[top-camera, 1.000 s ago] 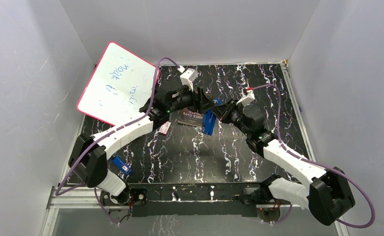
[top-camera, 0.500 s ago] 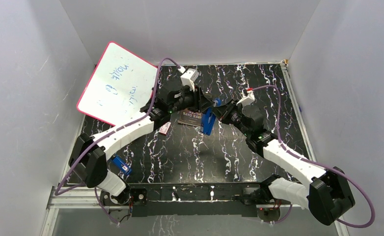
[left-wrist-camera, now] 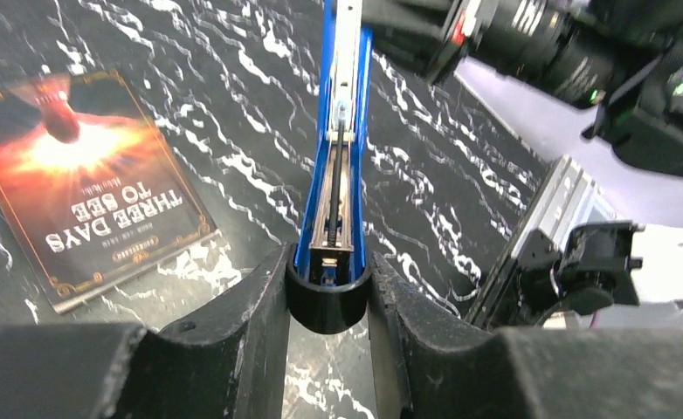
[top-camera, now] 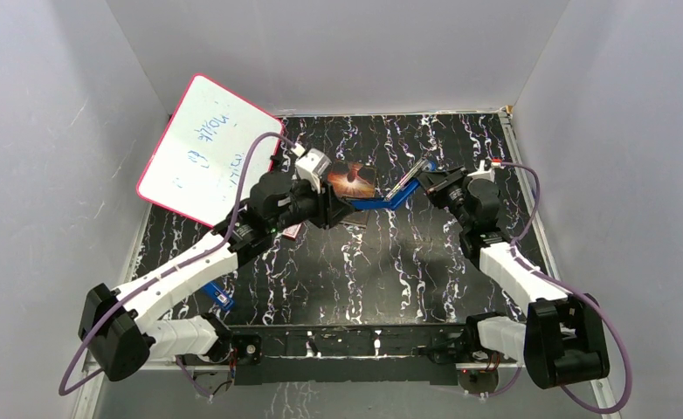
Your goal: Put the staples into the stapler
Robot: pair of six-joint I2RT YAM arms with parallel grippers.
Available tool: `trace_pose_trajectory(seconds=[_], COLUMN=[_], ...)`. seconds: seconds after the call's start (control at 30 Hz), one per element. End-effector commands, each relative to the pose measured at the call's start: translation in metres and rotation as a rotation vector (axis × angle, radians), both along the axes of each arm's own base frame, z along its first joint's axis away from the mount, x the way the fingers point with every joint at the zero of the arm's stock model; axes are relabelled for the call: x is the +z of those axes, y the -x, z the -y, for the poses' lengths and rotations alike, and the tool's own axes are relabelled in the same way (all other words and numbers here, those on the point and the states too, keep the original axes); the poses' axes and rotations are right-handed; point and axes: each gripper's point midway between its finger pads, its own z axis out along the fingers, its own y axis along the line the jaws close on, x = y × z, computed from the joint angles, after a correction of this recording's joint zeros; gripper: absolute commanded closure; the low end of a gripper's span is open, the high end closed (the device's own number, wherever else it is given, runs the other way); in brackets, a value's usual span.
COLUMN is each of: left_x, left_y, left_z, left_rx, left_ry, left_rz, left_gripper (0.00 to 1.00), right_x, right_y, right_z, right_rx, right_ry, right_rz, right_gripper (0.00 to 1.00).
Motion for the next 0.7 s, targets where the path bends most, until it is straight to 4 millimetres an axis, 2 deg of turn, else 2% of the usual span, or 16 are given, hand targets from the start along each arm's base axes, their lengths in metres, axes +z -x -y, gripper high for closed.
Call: trace_pose_trajectory(seconds=[0.0,0.13,0.2,0.3,0.33,0.47,0.57,0.67], left_x=[-0.034,-0.061,-0.067,-0.064,-0.061,-0.053,-0.048,-0.041], left_y=[0.007,0.017,0.019,0.018,0.018,0.018,0.019,0.017], left_z=[-0.021,-0.02,-0.021,-0.021,-0.022,-0.025,-0.025,-0.022], left_rx=[0.028,-0.006,-0.01,-0.01,-0.007,0.0,-0.01,-0.017], left_ry=[-0.066,-0.084,-0.087,-0.078,-0.074,-0.067,-0.061,-0.058], left_rz=[-0.029,-0.091,-0.097,-0.08,-0.071,-0.039,-0.023,-0.014], left_gripper=[1.0,1.0,0.93,0.8,0.71,0.46,0.38,0.35], right_x=[0.045,0.067,0.075,0.084,0.084,0.088,0.09,0.094], right_y=[-0.027,-0.03,-0.03,-0.027,-0.027,-0.023,-0.019,-0.016], right_z=[0.044,0.048,0.047,0.048,0.05,0.051,0.051,0.05], right_rx=[-0.159,-0.145,-0.135,-0.136,-0.14,-0.142,-0.135,-0.126], right_ry=[-0.107,-0.161,-0.164,-0.15,-0.136,-0.088,-0.077,-0.068], right_rz=[0.12,0.155,0.169,0.194,0.191,0.206,0.222,0.239], right_gripper=[1.0,1.0,1.0,1.0,1.0,1.0,1.0,1.0])
